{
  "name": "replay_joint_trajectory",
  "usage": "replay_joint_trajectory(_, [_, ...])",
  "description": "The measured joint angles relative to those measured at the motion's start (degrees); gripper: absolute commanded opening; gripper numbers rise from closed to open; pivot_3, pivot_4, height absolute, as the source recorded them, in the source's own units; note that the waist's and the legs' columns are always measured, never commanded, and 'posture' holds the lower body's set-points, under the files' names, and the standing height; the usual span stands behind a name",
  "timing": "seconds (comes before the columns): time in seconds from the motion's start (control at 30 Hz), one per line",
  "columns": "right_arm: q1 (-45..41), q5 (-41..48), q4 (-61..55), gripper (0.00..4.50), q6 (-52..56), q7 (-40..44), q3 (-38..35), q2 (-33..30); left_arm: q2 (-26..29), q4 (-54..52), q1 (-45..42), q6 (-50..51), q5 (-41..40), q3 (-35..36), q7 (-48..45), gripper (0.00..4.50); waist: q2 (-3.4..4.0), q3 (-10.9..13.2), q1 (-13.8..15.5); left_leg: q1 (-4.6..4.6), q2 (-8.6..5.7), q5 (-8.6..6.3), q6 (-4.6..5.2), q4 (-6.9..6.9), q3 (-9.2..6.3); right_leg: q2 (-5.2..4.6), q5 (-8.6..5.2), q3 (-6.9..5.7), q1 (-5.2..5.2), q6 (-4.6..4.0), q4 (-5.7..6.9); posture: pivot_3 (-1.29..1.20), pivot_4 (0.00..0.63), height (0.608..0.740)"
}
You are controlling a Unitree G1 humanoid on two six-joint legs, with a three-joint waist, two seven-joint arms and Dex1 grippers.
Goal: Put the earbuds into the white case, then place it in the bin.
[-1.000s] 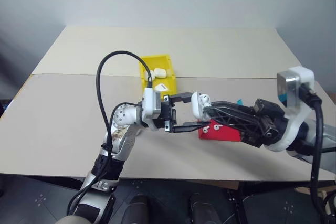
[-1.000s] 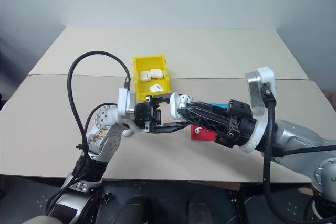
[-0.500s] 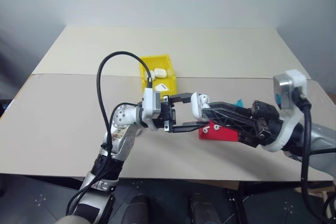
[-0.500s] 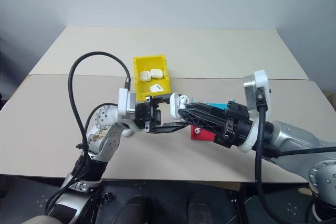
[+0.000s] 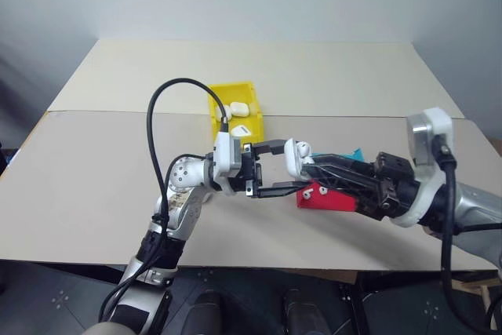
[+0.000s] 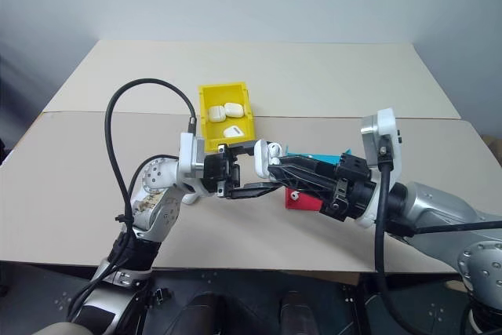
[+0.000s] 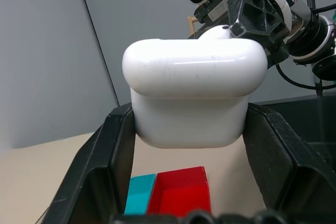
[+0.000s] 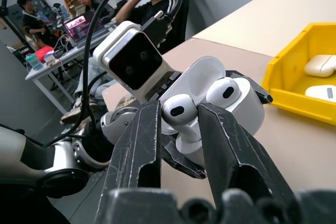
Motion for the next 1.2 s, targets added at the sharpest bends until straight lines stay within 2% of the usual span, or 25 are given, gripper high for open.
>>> replay_joint_trajectory(0.57, [-0.8,-2.8,-0.6,1.32,-2.1,0.8,2.2,0.0,-0.1,0.0,0.0,0.0,0.1,0.0,-0.1,2.77,0.00,0.0,0.0,0.00,0.00,0.00,0.00,0.00,0.00,0.00,0.00,0.00,0.00,0.00,0.00,0.00,0.150,0.740])
replay_joint_trajectory(0.67, [-0.2,-3.9,-1.4,1.85,-2.5,1.7,2.1,-0.1,-0.1,0.0,0.0,0.0,0.1,0.0,-0.1,2.77,0.00,0.0,0.0,0.00,0.00,0.00,0.00,0.00,0.00,0.00,0.00,0.00,0.00,0.00,0.00,0.00,0.150,0.740])
replay_joint_trajectory(0.73, [0.1,-4.2,-2.0,2.44,-2.6,2.3,2.0,-0.4,-0.1,0.1,0.0,0.0,0.3,0.0,-0.1,2.77,0.00,0.0,0.0,0.00,0.00,0.00,0.00,0.00,0.00,0.00,0.00,0.00,0.00,0.00,0.00,0.00,0.150,0.740])
replay_joint_trajectory(1.2, [2.5,-6.3,-2.4,2.44,-3.8,2.5,0.9,-1.6,-0.4,1.0,0.0,0.0,1.2,0.3,-0.1,2.77,-0.03,0.0,0.0,0.01,0.00,0.00,0.00,0.01,0.00,0.00,0.00,0.00,0.01,0.00,0.00,0.00,0.150,0.740])
